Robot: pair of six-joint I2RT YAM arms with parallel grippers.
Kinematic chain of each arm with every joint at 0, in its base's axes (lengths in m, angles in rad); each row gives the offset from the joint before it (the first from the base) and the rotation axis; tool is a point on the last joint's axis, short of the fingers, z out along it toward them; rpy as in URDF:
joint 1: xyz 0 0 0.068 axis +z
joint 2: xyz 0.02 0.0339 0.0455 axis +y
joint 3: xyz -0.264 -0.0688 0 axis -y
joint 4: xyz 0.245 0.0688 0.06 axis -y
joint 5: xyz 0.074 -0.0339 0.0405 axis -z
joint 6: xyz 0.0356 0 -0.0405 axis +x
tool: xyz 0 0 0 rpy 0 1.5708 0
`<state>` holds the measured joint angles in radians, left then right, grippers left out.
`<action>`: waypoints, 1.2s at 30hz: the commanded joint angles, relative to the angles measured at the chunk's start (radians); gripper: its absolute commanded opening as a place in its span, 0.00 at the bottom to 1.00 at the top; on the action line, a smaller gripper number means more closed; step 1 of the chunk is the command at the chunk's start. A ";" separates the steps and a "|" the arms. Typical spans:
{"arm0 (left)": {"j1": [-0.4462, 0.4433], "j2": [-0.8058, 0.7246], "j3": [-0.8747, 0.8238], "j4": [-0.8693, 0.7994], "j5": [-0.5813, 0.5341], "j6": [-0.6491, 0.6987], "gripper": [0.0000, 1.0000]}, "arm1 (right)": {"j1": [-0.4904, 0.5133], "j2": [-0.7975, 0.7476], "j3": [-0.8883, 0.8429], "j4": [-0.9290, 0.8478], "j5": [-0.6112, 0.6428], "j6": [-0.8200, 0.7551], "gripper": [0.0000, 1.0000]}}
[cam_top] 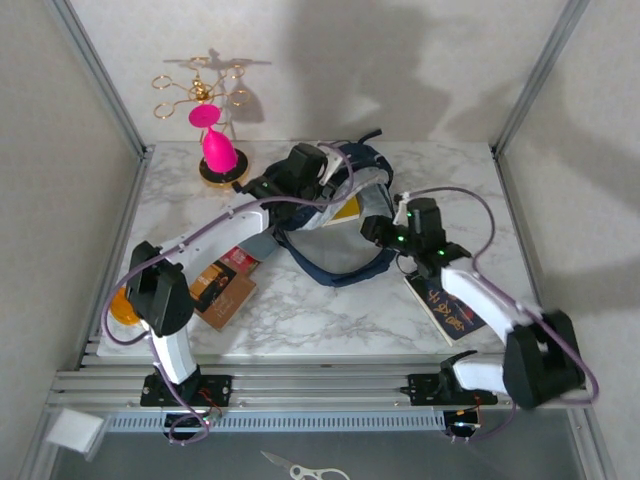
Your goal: Pack books, pencil case, and school supplies into a backpack
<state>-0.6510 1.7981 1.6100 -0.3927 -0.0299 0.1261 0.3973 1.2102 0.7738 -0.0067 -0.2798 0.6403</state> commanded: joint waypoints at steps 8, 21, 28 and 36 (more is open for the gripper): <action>-0.026 -0.085 -0.180 0.134 0.186 -0.343 0.35 | -0.382 -0.196 0.012 -0.486 0.071 -0.056 0.56; -0.300 -0.035 -0.223 0.330 0.236 -0.618 0.72 | -0.533 -0.305 -0.077 -0.725 0.224 0.063 0.89; -0.317 0.267 0.026 0.272 0.271 -0.559 0.74 | -0.577 -0.455 -0.122 -0.875 0.347 0.176 0.99; -0.318 0.570 0.321 0.184 0.288 -0.545 0.73 | -0.652 -0.479 -0.227 -0.837 0.423 0.305 0.99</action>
<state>-0.9691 2.3199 1.8503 -0.1608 0.2371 -0.4366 -0.2176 0.7219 0.5858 -0.8341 0.0807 0.8852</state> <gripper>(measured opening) 0.736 0.985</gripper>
